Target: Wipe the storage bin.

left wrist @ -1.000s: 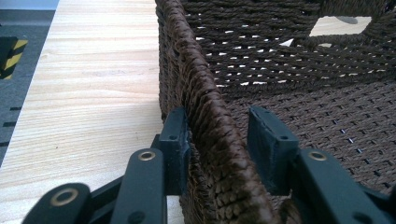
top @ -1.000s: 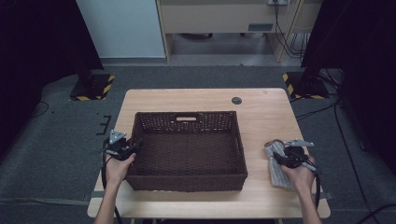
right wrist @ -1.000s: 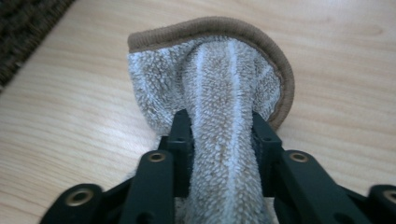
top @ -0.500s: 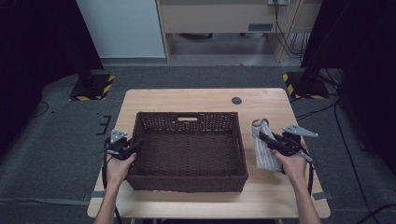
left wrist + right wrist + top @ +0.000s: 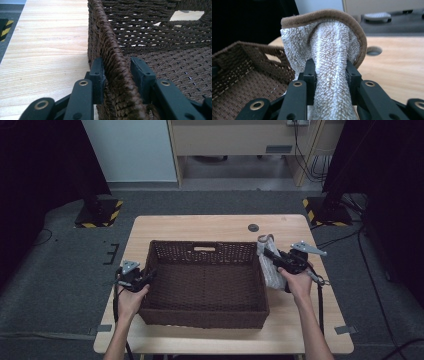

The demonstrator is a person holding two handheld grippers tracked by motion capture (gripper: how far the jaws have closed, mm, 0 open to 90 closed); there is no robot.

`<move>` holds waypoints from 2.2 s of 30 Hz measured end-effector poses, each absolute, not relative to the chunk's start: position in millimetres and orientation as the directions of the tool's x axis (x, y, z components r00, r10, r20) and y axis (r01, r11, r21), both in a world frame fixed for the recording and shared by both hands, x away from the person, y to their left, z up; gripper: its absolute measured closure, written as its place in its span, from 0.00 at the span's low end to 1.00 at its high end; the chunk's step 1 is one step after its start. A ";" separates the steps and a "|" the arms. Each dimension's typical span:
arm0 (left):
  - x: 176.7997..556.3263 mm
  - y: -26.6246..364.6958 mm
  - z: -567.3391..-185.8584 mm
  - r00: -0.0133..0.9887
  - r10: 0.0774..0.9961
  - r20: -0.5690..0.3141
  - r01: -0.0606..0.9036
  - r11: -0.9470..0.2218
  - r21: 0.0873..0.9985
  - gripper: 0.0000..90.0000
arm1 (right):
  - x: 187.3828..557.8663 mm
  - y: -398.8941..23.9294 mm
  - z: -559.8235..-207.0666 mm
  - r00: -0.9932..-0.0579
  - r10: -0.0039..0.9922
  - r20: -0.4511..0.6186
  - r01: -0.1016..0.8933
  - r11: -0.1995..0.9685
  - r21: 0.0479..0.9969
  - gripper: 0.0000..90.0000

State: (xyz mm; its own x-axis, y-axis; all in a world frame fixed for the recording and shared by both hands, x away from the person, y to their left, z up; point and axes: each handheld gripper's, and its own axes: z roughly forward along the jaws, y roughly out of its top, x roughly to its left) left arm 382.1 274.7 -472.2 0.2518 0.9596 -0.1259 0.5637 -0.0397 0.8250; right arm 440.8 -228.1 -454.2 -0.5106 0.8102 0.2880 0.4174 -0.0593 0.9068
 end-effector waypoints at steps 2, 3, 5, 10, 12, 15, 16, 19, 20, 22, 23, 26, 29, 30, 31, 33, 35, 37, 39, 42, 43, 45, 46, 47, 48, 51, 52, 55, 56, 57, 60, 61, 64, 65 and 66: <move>382.1 275.0 -472.5 0.250 0.960 -0.127 0.565 -0.038 0.824 0.71 | 444.2 -223.6 -461.9 -0.506 0.814 0.286 0.424 -0.054 0.904 0.78; 382.1 274.9 -472.6 0.250 0.960 -0.129 0.565 -0.036 0.825 0.71 | 445.2 -223.4 -463.0 -0.501 0.812 0.299 0.428 -0.068 0.901 0.78; 382.0 274.1 -472.2 0.249 0.961 -0.121 0.563 -0.042 0.825 0.71 | 449.4 -224.5 -466.6 -0.485 0.820 0.304 0.442 -0.070 0.894 0.78; 381.8 274.2 -472.6 0.249 0.961 -0.122 0.563 -0.042 0.825 0.71 | 456.7 -223.0 -475.1 -0.460 0.829 0.318 0.452 -0.089 0.887 0.79; 381.8 274.2 -472.5 0.250 0.961 -0.122 0.563 -0.042 0.825 0.71 | 460.1 -222.8 -479.6 -0.447 0.842 0.301 0.459 -0.074 0.886 0.79; 381.9 274.5 -472.6 0.252 0.960 -0.125 0.564 -0.041 0.825 0.71 | 467.2 -219.1 -494.1 -0.430 0.863 0.264 0.506 -0.012 0.863 0.79; 381.9 274.5 -472.6 0.252 0.960 -0.125 0.564 -0.041 0.825 0.71 | 467.2 -219.1 -494.1 -0.430 0.863 0.264 0.506 -0.012 0.863 0.79; 382.1 274.5 -472.4 0.253 0.959 -0.125 0.565 -0.042 0.824 0.71 | 471.4 -211.9 -522.7 -0.414 0.867 0.276 0.550 -0.003 0.835 0.80; 382.1 274.5 -472.4 0.253 0.959 -0.125 0.565 -0.042 0.824 0.71 | 471.4 -211.9 -522.7 -0.414 0.867 0.276 0.550 -0.003 0.835 0.80; 382.0 274.6 -472.5 0.253 0.959 -0.126 0.564 -0.041 0.825 0.71 | 472.3 -212.4 -535.8 -0.395 0.876 0.276 0.574 0.001 0.819 0.80; 382.1 274.6 -472.5 0.253 0.959 -0.125 0.564 -0.041 0.824 0.71 | 472.2 -213.3 -536.9 -0.391 0.874 0.288 0.575 -0.012 0.818 0.80; 381.9 274.6 -472.6 0.252 0.959 -0.127 0.563 -0.039 0.825 0.70 | 470.6 -213.7 -528.5 -0.393 0.886 0.246 0.566 0.022 0.824 0.81; 382.1 274.8 -472.8 0.252 0.959 -0.132 0.564 -0.034 0.825 0.70 | 468.6 -219.5 -519.6 -0.396 0.884 0.248 0.540 0.006 0.841 0.81; 382.2 274.9 -472.9 0.246 0.959 -0.137 0.565 -0.027 0.825 0.71 | 464.4 -227.9 -503.3 -0.404 0.878 0.258 0.503 -0.023 0.864 0.81; 382.1 274.6 -473.0 0.240 0.960 -0.142 0.565 -0.020 0.825 0.71 | 462.4 -230.5 -496.7 -0.406 0.876 0.262 0.489 -0.034 0.871 0.81; 381.9 274.3 -473.0 0.235 0.961 -0.144 0.566 -0.015 0.824 0.72 | 454.4 -237.8 -475.7 -0.427 0.860 0.278 0.446 -0.067 0.892 0.81; 381.8 274.4 -472.8 0.235 0.962 -0.142 0.567 -0.017 0.824 0.72 | 451.1 -239.7 -469.0 -0.437 0.853 0.286 0.435 -0.078 0.897 0.81; 381.7 274.1 -472.7 0.236 0.962 -0.139 0.565 -0.020 0.825 0.72 | 436.5 -243.1 -446.3 -0.489 0.821 0.294 0.398 -0.090 0.913 0.81; 382.0 274.7 -472.6 0.251 0.959 -0.134 0.563 -0.032 0.826 0.70 | 426.5 -242.7 -438.5 -0.516 0.800 0.308 0.397 -0.095 0.913 0.81; 382.4 275.5 -472.8 0.279 0.952 -0.126 0.556 -0.054 0.829 0.65 | 416.5 -237.7 -442.6 -0.534 0.797 0.282 0.431 -0.030 0.902 0.81; 382.6 275.7 -472.6 0.288 0.950 -0.120 0.552 -0.063 0.831 0.63 | 414.9 -236.1 -447.7 -0.529 0.803 0.276 0.446 -0.015 0.895 0.81; 382.7 276.4 -471.9 0.297 0.948 -0.113 0.551 -0.074 0.831 0.62 | 414.0 -234.6 -454.1 -0.525 0.806 0.273 0.463 0.001 0.887 0.81; 383.4 277.3 -470.5 0.313 0.944 -0.102 0.551 -0.093 0.829 0.60 | 413.4 -231.9 -471.8 -0.512 0.806 0.298 0.494 -0.008 0.870 0.81; 383.6 277.3 -469.7 0.323 0.942 -0.093 0.557 -0.109 0.823 0.59 | 413.3 -231.4 -477.4 -0.502 0.806 0.313 0.502 -0.024 0.865 0.81; 383.6 277.3 -469.7 0.323 0.942 -0.093 0.557 -0.109 0.823 0.58 | 413.3 -231.4 -477.4 -0.502 0.806 0.313 0.502 -0.024 0.865 0.81; 383.7 277.2 -468.2 0.340 0.938 -0.069 0.551 -0.139 0.823 0.55 | 417.5 -225.5 -501.5 -0.477 0.835 0.274 0.563 0.051 0.825 0.81; 383.7 277.2 -468.2 0.340 0.938 -0.069 0.551 -0.139 0.823 0.53 | 417.5 -225.5 -501.5 -0.477 0.835 0.274 0.563 0.051 0.825 0.81; 382.9 276.8 -462.4 0.350 0.935 -0.056 0.517 -0.143 0.844 0.50 | 421.6 -211.8 -517.0 -0.467 0.857 0.219 0.583 0.113 0.805 0.80; 382.9 276.8 -462.4 0.350 0.935 -0.056 0.517 -0.143 0.844 0.49 | 421.6 -211.8 -517.0 -0.467 0.857 0.219 0.583 0.113 0.805 0.80; 381.4 279.0 -454.1 0.353 0.932 -0.079 0.492 -0.113 0.863 0.47 | 423.2 -210.8 -520.6 -0.459 0.864 0.207 0.583 0.118 0.804 0.80; 378.3 283.4 -443.9 0.357 0.930 -0.085 0.460 -0.096 0.883 0.47 | 422.8 -213.0 -520.5 -0.452 0.866 0.215 0.588 0.107 0.802 0.80; 376.2 286.0 -438.2 0.363 0.928 -0.088 0.453 -0.093 0.886 0.47 | 422.8 -213.9 -519.2 -0.447 0.867 0.217 0.587 0.101 0.803 0.80; 370.2 290.5 -431.9 0.372 0.926 -0.071 0.484 -0.129 0.866 0.50 | 421.5 -226.1 -498.3 -0.441 0.866 0.235 0.546 0.051 0.836 0.80; 368.4 290.5 -433.0 0.379 0.922 -0.074 0.495 -0.134 0.859 0.52 | 420.3 -230.4 -489.9 -0.444 0.862 0.246 0.528 0.030 0.849 0.80; 366.4 290.0 -434.7 0.386 0.920 -0.073 0.506 -0.145 0.850 0.53 | 418.9 -233.9 -480.9 -0.447 0.860 0.248 0.507 0.015 0.862 0.80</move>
